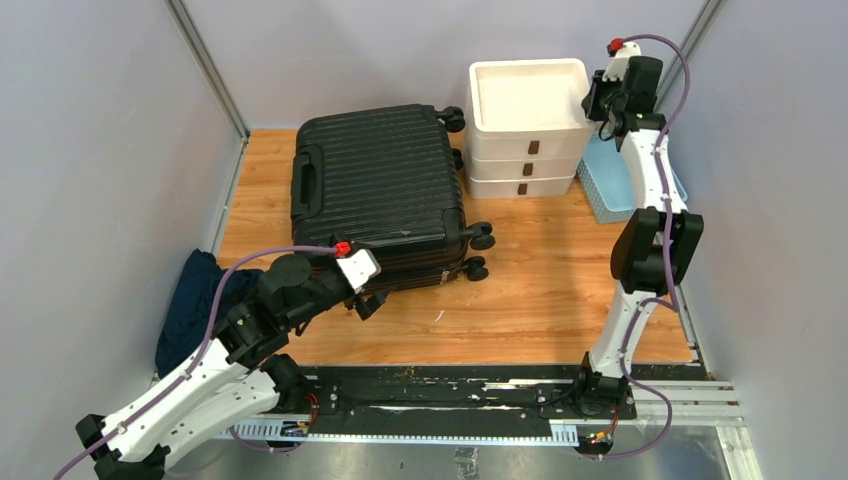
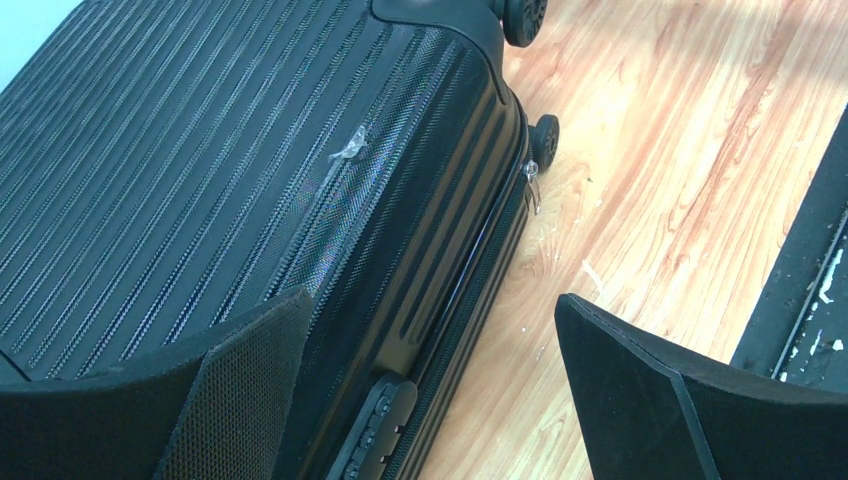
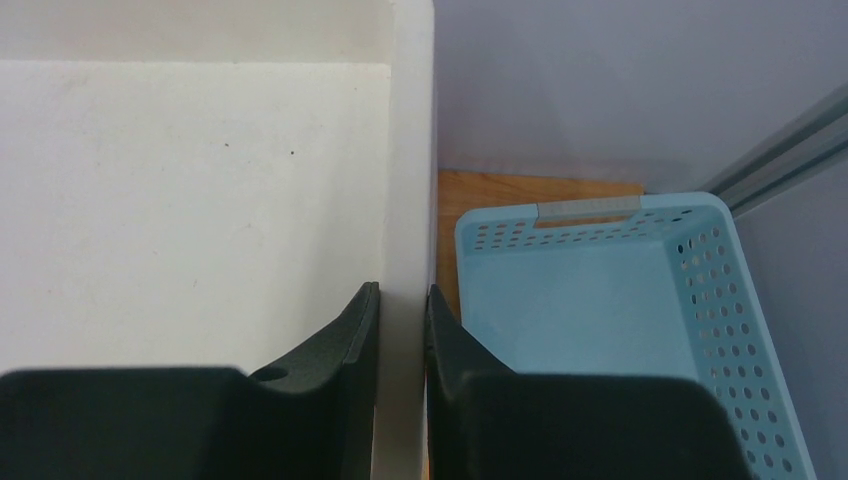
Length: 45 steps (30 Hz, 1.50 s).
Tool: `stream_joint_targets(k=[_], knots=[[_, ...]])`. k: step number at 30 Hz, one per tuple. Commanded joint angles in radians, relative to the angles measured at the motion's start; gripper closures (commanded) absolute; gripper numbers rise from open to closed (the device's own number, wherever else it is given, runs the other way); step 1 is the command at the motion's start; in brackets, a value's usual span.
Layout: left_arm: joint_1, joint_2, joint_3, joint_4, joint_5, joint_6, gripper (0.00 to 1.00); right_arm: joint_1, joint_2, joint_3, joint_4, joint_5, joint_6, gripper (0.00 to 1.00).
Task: Open, take out, and arrange the luggage
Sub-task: Adjust the storage box at the center of the board.
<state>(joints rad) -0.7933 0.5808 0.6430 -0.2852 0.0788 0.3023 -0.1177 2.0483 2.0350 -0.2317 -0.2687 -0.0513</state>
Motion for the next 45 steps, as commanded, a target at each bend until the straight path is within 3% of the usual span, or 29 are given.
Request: stream_joint_targets(k=[1, 11, 16, 24, 26, 29, 33, 36, 39, 45], knots=[[0.005, -0.018, -0.005, 0.02, 0.011, 0.0, 0.0, -0.013, -0.173, -0.146, -0.002, -0.059, 0.045, 1.0], [0.005, -0.056, -0.009, 0.027, 0.013, -0.005, 0.0, -0.013, -0.474, -0.503, 0.022, -0.083, 0.094, 1.0], [0.004, -0.059, -0.008, 0.032, 0.03, -0.016, 0.0, -0.015, -0.646, -0.683, 0.037, -0.056, 0.086, 0.93], [0.005, -0.081, -0.001, 0.082, 0.104, -0.111, 0.0, -0.065, -0.895, -0.856, -0.012, -0.081, 0.018, 0.51], [0.005, -0.092, 0.003, 0.093, 0.122, -0.141, 0.0, -0.084, -0.947, -0.876, -0.017, -0.087, -0.019, 0.35], [0.005, -0.114, -0.002, 0.106, 0.137, -0.186, 0.0, -0.089, -0.986, -0.853, -0.049, -0.208, -0.207, 0.15], [0.005, -0.147, -0.026, 0.134, 0.159, -0.279, 0.0, -0.086, -0.95, -0.756, -0.228, -0.599, -0.502, 0.12], [0.004, -0.169, -0.068, 0.179, 0.155, -0.418, 0.0, -0.051, -0.884, -0.675, -0.342, -0.756, -0.622, 0.13], [0.004, -0.194, -0.14, 0.251, 0.148, -0.557, 0.0, 0.035, -0.815, -0.607, -0.444, -0.754, -0.759, 0.14], [0.005, -0.227, -0.235, 0.339, 0.154, -0.74, 0.01, 0.212, -0.639, -0.441, -0.658, -0.596, -0.931, 0.16]])
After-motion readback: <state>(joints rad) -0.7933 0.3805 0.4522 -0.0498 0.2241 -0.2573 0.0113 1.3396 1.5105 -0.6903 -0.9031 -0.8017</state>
